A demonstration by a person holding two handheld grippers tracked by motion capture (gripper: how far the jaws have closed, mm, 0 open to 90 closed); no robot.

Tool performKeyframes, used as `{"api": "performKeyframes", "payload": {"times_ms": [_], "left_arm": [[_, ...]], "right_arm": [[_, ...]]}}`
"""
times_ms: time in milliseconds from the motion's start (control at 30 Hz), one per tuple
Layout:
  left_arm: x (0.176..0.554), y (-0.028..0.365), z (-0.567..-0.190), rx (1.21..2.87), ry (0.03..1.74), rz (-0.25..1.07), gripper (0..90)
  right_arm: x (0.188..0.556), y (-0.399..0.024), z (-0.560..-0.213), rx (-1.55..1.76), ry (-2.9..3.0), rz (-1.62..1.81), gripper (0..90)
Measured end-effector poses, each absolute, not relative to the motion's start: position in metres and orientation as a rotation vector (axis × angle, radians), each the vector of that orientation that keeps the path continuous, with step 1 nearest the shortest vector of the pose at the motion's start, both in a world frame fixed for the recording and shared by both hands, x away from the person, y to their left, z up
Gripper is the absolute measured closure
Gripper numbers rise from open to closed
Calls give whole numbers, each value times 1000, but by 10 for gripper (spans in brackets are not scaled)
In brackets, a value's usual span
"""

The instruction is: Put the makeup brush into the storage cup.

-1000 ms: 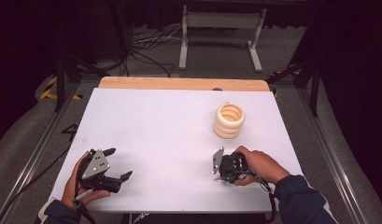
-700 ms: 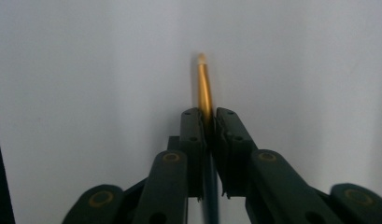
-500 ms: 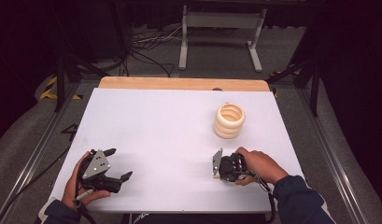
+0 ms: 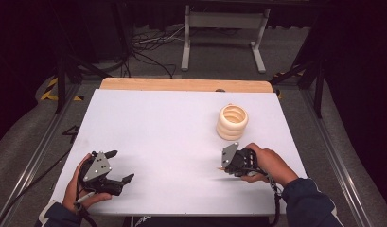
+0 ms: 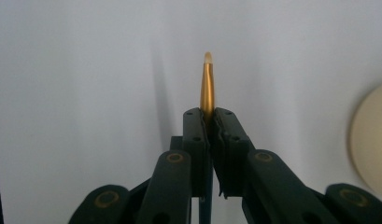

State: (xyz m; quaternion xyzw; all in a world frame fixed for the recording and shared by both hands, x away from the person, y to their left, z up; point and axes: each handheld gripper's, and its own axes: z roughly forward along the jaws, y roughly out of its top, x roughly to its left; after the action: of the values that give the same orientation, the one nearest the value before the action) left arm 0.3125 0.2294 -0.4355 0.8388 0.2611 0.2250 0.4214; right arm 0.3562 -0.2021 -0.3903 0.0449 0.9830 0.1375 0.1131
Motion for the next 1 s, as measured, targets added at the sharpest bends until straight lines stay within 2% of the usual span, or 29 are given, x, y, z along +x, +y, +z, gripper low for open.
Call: {"api": "performKeyframes", "payload": {"times_ms": [433,1000], "left_arm": [[313,229,-435,2100,654,564,63],[313,227,-437,2105,653,556,61]], "right_arm": [[360,-233,-354,364,2620,800,843],[362,-248,-322,531,2376,1058,844]]}}
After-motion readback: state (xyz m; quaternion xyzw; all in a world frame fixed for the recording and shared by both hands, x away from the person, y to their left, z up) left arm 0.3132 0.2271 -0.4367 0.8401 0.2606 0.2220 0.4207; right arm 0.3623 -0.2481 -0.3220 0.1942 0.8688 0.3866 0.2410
